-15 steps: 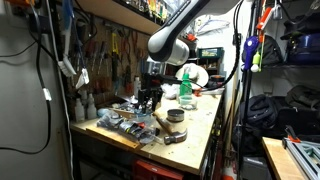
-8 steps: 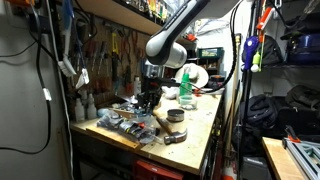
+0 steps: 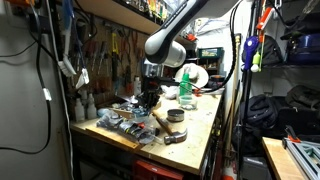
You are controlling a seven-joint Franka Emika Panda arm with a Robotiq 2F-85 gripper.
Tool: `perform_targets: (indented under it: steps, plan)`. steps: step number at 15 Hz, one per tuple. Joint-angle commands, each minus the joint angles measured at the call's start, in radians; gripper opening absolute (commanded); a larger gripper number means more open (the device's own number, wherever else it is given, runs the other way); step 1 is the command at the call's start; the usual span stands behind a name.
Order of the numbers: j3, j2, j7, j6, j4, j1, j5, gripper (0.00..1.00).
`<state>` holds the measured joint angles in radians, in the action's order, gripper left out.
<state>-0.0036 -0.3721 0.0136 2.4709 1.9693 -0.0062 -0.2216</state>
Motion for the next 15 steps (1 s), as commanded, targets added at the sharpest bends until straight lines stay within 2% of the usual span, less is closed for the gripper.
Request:
perform_targets:
  steps: [1,4,9,15]
  plan:
    - [0.019,0.093,-0.030,-0.067,0.046,-0.037,-0.024,0.03]
    - [-0.001,0.158,-0.018,-0.097,0.077,-0.046,-0.007,0.03]
    - [-0.054,0.236,-0.007,-0.077,0.144,-0.078,0.019,0.03]
    - [-0.106,0.225,0.004,-0.069,0.147,-0.129,0.001,0.03]
